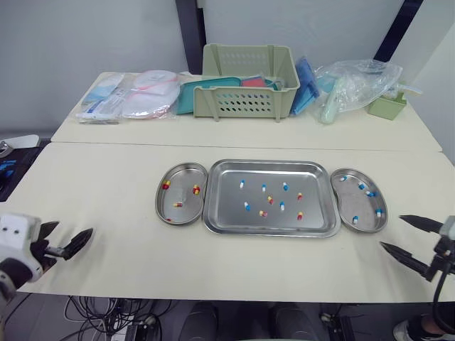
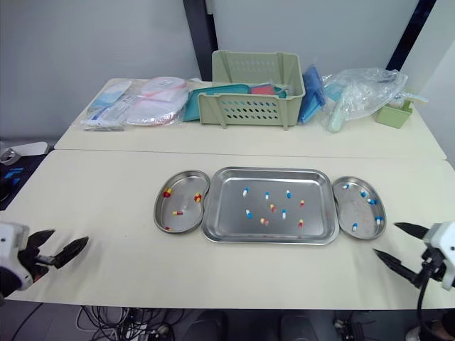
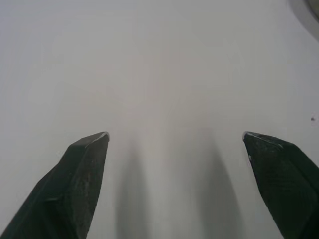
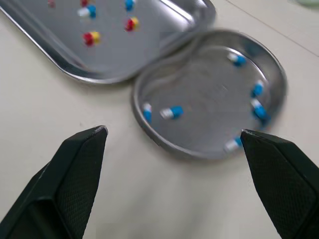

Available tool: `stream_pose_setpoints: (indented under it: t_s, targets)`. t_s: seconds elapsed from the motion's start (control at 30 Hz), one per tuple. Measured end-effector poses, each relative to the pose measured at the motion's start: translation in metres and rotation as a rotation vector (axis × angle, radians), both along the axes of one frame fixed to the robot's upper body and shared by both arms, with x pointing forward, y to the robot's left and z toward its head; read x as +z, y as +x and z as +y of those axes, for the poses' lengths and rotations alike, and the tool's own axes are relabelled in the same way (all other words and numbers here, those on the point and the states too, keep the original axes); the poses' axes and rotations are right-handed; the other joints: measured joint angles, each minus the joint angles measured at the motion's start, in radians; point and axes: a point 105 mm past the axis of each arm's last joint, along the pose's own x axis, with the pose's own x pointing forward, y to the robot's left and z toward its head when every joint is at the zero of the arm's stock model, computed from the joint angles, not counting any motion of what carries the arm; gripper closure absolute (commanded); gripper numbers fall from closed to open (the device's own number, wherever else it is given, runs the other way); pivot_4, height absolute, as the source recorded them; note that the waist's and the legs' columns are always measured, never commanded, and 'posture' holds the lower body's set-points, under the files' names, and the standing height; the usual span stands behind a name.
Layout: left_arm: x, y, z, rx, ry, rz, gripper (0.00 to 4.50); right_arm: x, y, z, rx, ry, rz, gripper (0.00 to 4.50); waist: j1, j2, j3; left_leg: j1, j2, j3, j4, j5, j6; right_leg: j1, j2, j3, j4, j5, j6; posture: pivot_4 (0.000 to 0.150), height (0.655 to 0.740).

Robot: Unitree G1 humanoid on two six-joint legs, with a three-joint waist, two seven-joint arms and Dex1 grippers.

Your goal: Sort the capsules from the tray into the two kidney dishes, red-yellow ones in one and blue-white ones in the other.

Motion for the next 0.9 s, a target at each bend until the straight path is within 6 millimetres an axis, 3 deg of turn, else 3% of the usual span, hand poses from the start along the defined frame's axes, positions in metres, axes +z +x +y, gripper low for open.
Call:
stream_pose_setpoints:
  t_s: [0.27, 0.4, 0.53, 0.7, 0.8, 0.9]
  targets:
    - [-0.010, -0.015, 0.001, 0.000, -0.008, 0.014, 0.02, 0.000, 0.003, -0.019, -0.062, -0.014, 0.010, 0.00, 0.000, 0.001, 0.000, 0.001, 0.000, 0.001, 0.000, 0.000, 0.000, 0.000, 0.000, 0.001, 0.000, 0.000, 0.000, 0.150, 0.7400]
    - [-0.009, -0.027, -0.017, -0.115, -0.029, 0.048, 0.02, -0.002, 0.001, -0.027, -0.088, -0.030, 0.028, 0.00, 0.000, 0.000, -0.001, 0.000, 0.000, 0.001, -0.001, 0.000, 0.000, 0.000, 0.000, 0.001, -0.001, 0.000, 0.000, 0.150, 0.7400]
    - [-0.003, -0.030, -0.059, -0.323, -0.055, 0.074, 0.02, -0.006, -0.007, -0.041, -0.136, -0.048, 0.046, 0.00, 0.002, 0.001, -0.001, 0.000, 0.000, 0.002, -0.001, 0.000, 0.000, 0.000, 0.000, 0.001, -0.001, 0.000, 0.000, 0.150, 0.7400]
    - [0.007, -0.023, -0.144, -0.681, -0.113, 0.015, 0.02, -0.010, -0.021, -0.049, -0.161, -0.056, 0.089, 0.00, 0.002, 0.002, -0.002, 0.000, 0.000, 0.002, -0.001, 0.000, 0.000, 0.001, 0.000, 0.002, -0.001, 0.000, 0.000, 0.150, 0.7400]
    - [0.012, -0.022, -0.177, -0.795, -0.170, -0.048, 0.02, -0.013, -0.029, -0.051, -0.169, -0.061, 0.115, 0.00, 0.000, 0.003, -0.002, 0.001, 0.000, 0.002, -0.001, 0.000, 0.000, 0.001, 0.000, 0.002, -0.001, 0.000, 0.000, 0.150, 0.7400]
    - [0.013, -0.021, -0.195, -0.850, -0.217, -0.093, 0.02, -0.017, -0.039, -0.050, -0.158, -0.069, 0.156, 0.00, -0.004, 0.006, -0.004, 0.001, 0.000, 0.003, -0.001, 0.000, 0.000, 0.001, 0.000, 0.003, -0.001, 0.000, 0.000, 0.150, 0.7400]
